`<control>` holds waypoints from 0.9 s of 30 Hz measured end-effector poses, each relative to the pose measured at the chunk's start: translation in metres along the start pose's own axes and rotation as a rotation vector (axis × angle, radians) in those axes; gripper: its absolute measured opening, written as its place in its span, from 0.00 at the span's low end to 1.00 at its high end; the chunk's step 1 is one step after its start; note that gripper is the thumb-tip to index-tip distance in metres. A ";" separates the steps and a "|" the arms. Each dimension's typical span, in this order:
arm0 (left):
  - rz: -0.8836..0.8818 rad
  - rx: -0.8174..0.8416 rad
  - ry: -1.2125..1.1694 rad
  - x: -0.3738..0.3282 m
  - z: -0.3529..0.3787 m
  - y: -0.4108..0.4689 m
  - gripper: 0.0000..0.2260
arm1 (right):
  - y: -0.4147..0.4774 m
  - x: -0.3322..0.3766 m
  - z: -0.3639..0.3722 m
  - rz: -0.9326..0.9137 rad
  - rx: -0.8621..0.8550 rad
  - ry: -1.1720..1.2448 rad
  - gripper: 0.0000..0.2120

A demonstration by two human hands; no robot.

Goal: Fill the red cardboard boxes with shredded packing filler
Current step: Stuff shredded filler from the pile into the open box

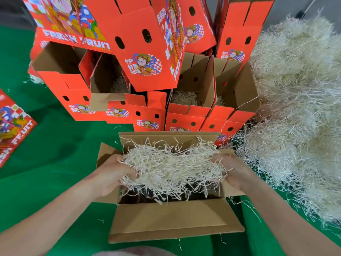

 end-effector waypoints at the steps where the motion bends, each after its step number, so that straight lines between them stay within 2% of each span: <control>1: -0.003 0.003 0.021 0.000 -0.002 -0.002 0.27 | 0.000 0.002 -0.002 -0.018 -0.032 -0.014 0.05; 3: -0.009 0.018 0.027 0.001 -0.003 -0.004 0.25 | -0.001 0.005 -0.002 -0.069 -0.070 -0.095 0.05; 4: -0.017 0.039 0.002 0.002 -0.001 -0.006 0.25 | -0.001 0.006 0.003 -0.090 -0.019 -0.106 0.04; 5: -0.030 0.062 -0.037 0.003 0.004 -0.008 0.26 | -0.003 0.004 0.012 -0.085 0.077 -0.090 0.09; 7: -0.061 0.110 -0.145 0.004 0.016 -0.012 0.33 | -0.011 -0.007 0.038 -0.047 0.333 -0.083 0.25; 8: -0.083 0.146 -0.207 0.004 0.023 -0.014 0.37 | -0.014 -0.013 0.049 -0.033 0.404 -0.107 0.34; 10: -0.118 0.245 -0.289 0.003 0.035 -0.019 0.38 | -0.011 -0.023 0.058 -0.013 0.392 -0.104 0.50; 11: -0.137 0.302 -0.296 0.003 0.039 -0.021 0.37 | -0.008 -0.025 0.062 -0.014 0.373 -0.095 0.53; 13: -0.190 0.346 -0.312 0.006 0.047 -0.024 0.38 | -0.010 -0.024 0.077 -0.058 0.401 -0.064 0.51; 15: -0.195 0.308 -0.335 0.008 0.059 -0.019 0.34 | -0.009 -0.024 0.096 -0.134 0.426 -0.079 0.45; 19: -0.190 0.184 -0.379 0.007 0.069 -0.011 0.29 | -0.004 -0.017 0.104 -0.294 0.248 -0.217 0.39; 23: -0.196 0.117 -0.501 0.003 0.050 -0.006 0.23 | 0.007 -0.016 0.059 -0.276 0.047 -0.275 0.42; 27: -0.152 0.085 -0.506 0.004 0.030 0.001 0.29 | 0.011 -0.020 0.022 -0.184 -0.046 -0.373 0.36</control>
Point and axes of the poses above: each hand's wrist, its own y-axis towards the middle knuckle, its own z-axis out of the palm, x = y × z, the point moved 8 cm from there along y, towards the middle knuckle, and after that the axes turned 9 degrees about z, right-handed, at the moved point
